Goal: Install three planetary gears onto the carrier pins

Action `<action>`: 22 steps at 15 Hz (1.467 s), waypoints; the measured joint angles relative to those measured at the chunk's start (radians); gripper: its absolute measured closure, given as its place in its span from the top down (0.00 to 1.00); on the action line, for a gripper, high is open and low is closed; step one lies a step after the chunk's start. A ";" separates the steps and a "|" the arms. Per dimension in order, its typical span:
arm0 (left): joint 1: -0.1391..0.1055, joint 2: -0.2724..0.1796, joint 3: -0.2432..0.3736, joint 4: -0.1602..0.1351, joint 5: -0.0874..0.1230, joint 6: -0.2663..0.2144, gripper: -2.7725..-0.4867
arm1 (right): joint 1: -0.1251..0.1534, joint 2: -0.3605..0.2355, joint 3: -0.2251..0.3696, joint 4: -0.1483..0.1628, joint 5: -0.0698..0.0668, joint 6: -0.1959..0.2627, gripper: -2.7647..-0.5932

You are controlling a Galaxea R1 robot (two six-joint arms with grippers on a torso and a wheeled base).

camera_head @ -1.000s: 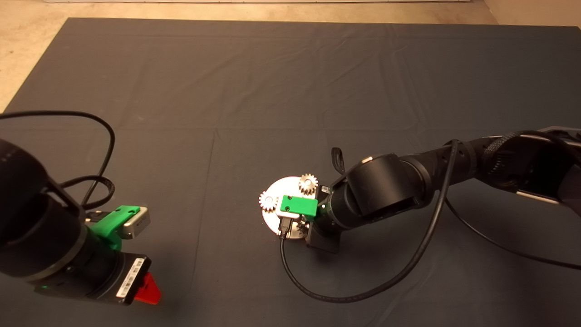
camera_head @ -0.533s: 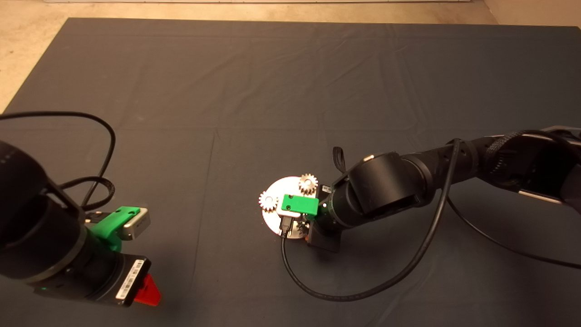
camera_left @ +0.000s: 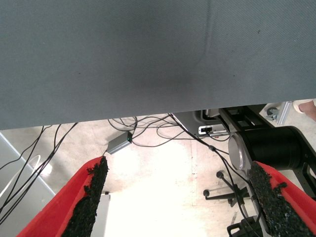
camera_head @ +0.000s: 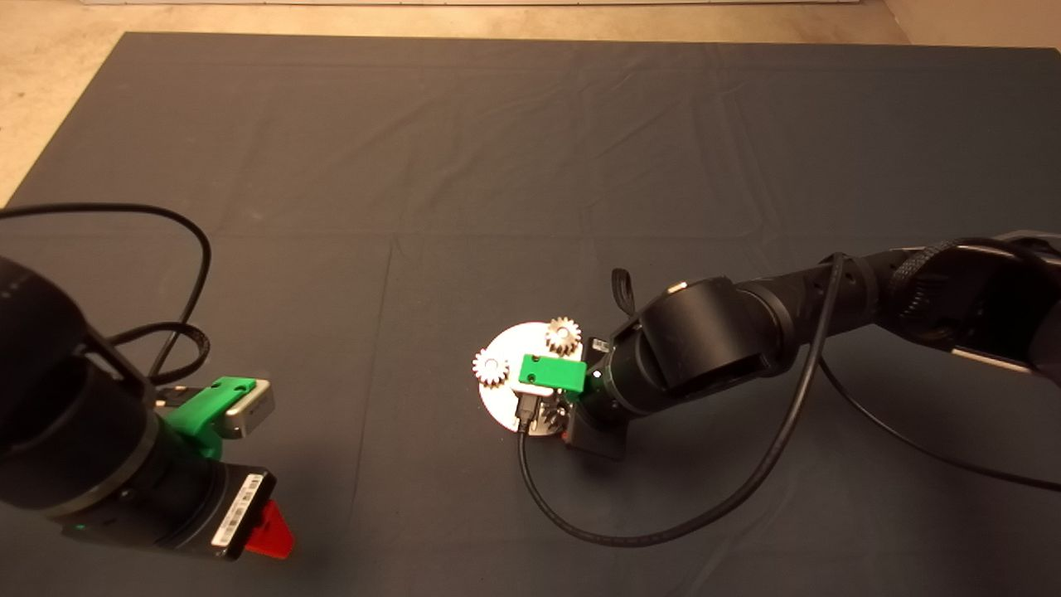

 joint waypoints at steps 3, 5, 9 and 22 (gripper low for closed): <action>0.000 0.002 0.000 0.000 0.000 0.000 0.68 | -0.001 -0.004 0.000 0.001 -0.006 0.000 0.36; 0.000 0.002 0.000 0.000 0.000 0.000 0.68 | -0.001 -0.004 0.000 0.006 -0.005 0.000 0.37; 0.000 0.002 0.000 0.000 0.000 0.000 0.68 | 0.068 -0.050 0.047 0.069 -0.004 0.008 0.47; 0.000 0.017 0.009 -0.006 0.000 0.000 0.68 | 0.185 -0.506 0.269 0.225 -0.011 0.519 0.71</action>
